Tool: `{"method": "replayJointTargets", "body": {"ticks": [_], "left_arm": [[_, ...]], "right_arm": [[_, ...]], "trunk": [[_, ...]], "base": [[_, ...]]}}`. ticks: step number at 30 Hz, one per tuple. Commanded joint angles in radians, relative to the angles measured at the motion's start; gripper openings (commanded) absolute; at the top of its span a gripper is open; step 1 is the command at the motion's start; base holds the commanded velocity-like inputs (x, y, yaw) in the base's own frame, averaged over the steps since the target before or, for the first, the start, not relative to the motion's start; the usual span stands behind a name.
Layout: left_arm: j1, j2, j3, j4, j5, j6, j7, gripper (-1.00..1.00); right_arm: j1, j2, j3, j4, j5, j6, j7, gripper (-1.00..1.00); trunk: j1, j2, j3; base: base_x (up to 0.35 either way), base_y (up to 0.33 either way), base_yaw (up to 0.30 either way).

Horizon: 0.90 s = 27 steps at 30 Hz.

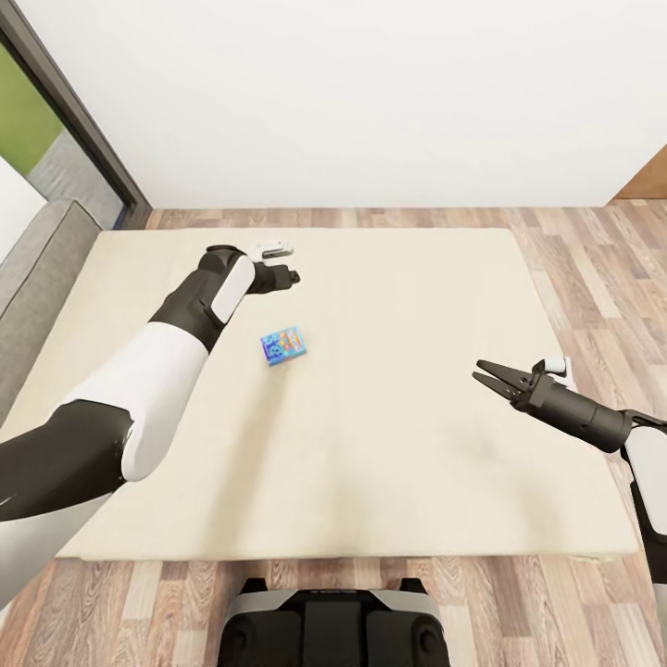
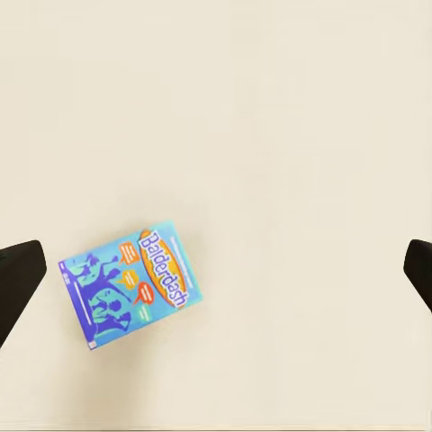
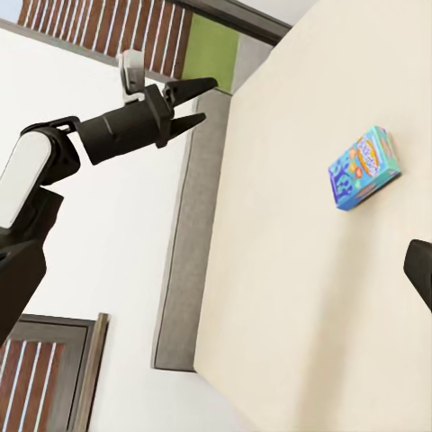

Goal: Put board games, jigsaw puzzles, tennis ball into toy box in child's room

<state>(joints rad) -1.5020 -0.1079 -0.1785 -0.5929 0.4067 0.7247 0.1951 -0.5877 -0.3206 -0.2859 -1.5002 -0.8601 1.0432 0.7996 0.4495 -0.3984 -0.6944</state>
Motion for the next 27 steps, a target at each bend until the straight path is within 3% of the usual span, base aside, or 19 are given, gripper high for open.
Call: {"method": "replayJointTargets", "body": {"ticks": [1,18,27], "left_arm": [[-0.002,0.001,-0.004,-0.001,0.011,0.004,0.009,1.0],[-0.056,0.002,-0.005,-0.001,0.011,0.041,0.009,1.0],[-0.077,0.0,-0.004,-0.001,0.012,0.056,0.009,1.0]], "right_arm": [[-0.001,0.0,-0.001,0.0,0.004,0.004,0.006,1.0],[-0.01,0.0,-0.002,-0.01,0.0,0.004,0.006,1.0],[-0.077,0.0,-0.004,-0.037,-0.002,0.004,0.006,1.0]], "trunk": [[0.0,-0.002,-0.003],[0.0,-0.002,-0.031],[0.0,-0.002,-0.046]], "base": [[0.0,0.0,0.0],[0.0,0.0,0.0],[0.0,0.0,0.0]]}}
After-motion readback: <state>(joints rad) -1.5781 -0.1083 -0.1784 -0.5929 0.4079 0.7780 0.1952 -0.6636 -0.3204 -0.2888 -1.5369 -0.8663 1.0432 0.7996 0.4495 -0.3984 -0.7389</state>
